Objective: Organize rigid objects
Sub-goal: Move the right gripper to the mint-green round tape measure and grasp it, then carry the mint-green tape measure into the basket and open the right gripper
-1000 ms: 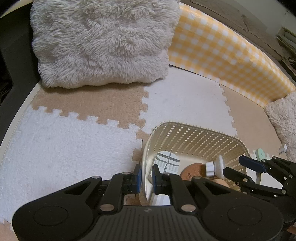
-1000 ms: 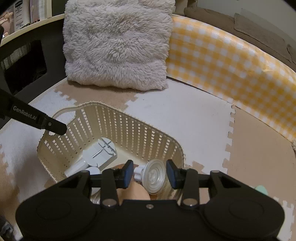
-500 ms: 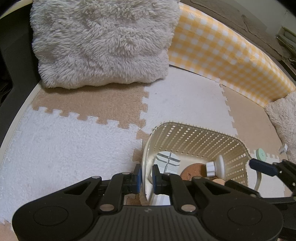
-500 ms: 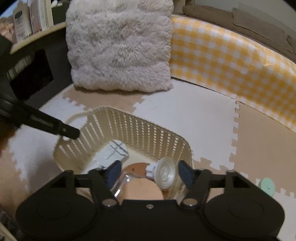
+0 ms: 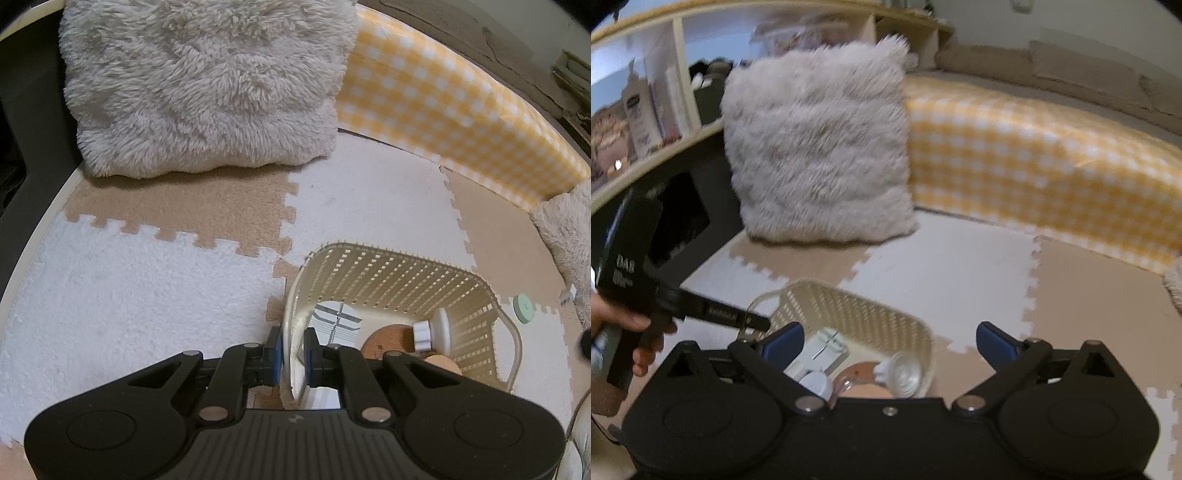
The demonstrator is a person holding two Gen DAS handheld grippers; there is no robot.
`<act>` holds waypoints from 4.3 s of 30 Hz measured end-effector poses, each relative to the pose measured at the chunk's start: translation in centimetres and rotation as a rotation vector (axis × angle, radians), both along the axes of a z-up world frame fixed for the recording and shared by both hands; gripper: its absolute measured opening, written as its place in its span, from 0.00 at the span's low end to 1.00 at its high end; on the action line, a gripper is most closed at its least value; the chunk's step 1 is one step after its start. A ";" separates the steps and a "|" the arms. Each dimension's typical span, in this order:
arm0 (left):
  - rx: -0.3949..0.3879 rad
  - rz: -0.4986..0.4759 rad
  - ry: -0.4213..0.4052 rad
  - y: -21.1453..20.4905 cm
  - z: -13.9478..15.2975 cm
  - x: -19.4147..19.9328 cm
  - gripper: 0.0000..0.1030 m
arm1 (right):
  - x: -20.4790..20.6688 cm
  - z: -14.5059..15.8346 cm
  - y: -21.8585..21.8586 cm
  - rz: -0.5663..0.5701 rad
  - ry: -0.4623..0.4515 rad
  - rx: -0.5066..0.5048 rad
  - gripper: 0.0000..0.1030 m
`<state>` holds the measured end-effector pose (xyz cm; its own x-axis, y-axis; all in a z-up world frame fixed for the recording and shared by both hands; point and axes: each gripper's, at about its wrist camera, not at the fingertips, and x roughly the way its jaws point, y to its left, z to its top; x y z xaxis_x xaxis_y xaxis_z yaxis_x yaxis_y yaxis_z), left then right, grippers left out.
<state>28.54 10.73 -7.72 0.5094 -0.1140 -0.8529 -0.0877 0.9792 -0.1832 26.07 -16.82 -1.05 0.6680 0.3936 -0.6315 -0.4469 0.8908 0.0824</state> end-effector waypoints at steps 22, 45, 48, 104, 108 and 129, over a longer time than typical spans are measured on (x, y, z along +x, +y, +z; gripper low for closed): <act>0.073 -0.029 -0.019 -0.7 0.0 0.1 0.10 | 4.8 -8.1 -14.6 -0.521 0.011 -0.019 1.00; 0.097 -0.043 -0.010 -1.0 -0.3 0.4 0.10 | 9.4 -15.1 -15.0 -0.551 0.158 -0.035 0.70; 0.099 -0.044 -0.007 -1.1 -0.5 0.5 0.10 | 9.6 -15.5 -15.1 -0.550 0.165 -0.042 0.68; 0.093 -0.041 -0.006 -1.1 -0.5 0.4 0.10 | 2.8 -4.5 1.9 0.028 0.020 0.139 0.50; 0.092 -0.041 -0.006 -1.1 -0.5 0.4 0.10 | 3.1 -5.8 4.2 0.078 0.082 0.097 0.50; 0.073 -0.036 -0.006 -0.9 -0.4 0.5 0.10 | 5.5 -10.3 9.5 0.132 0.240 -0.169 0.50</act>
